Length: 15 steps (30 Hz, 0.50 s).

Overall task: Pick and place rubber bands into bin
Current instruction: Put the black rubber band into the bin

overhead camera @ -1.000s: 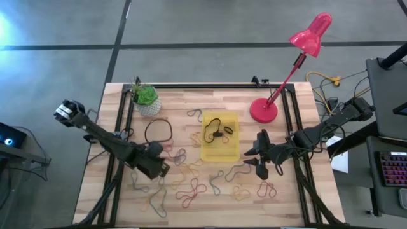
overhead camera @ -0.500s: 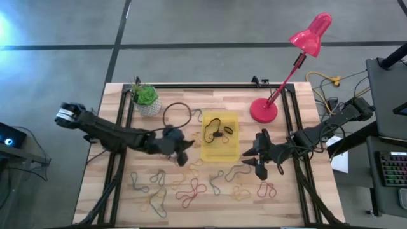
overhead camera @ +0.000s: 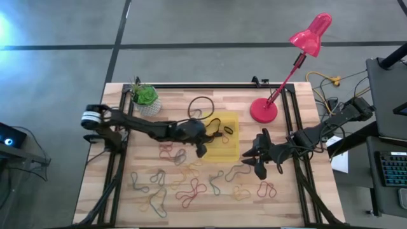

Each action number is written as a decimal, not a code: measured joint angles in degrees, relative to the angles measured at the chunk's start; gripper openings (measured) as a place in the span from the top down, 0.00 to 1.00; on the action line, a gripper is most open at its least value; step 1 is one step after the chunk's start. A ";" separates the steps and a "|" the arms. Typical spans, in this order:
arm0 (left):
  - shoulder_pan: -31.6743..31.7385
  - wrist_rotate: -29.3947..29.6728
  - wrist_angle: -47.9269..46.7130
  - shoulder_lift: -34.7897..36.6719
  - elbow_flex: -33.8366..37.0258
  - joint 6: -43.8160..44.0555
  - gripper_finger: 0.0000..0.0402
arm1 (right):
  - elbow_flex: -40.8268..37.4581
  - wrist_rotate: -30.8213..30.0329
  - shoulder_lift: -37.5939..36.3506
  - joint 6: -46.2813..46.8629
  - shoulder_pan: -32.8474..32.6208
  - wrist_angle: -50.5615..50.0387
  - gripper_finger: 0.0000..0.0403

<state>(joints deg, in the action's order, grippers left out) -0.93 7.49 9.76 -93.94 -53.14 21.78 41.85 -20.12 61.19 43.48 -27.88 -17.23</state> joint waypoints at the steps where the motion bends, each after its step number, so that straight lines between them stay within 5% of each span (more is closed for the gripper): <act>1: 0.56 -0.53 -0.09 -1.27 -1.10 -0.13 1.00 | -0.01 0.00 0.00 0.08 0.00 0.01 0.69; 7: 3.00 -2.20 -0.53 -6.43 -6.59 -1.50 0.99 | -0.02 0.01 0.00 1.91 0.00 -0.08 0.70; 15: 4.62 -4.20 -4.81 -7.68 -10.17 -5.53 0.84 | -0.02 0.02 -0.02 3.55 -0.48 -0.51 0.68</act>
<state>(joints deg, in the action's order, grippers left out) 3.69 3.29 4.96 -101.61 -63.31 16.26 41.82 -20.10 61.17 47.03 -28.36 -17.74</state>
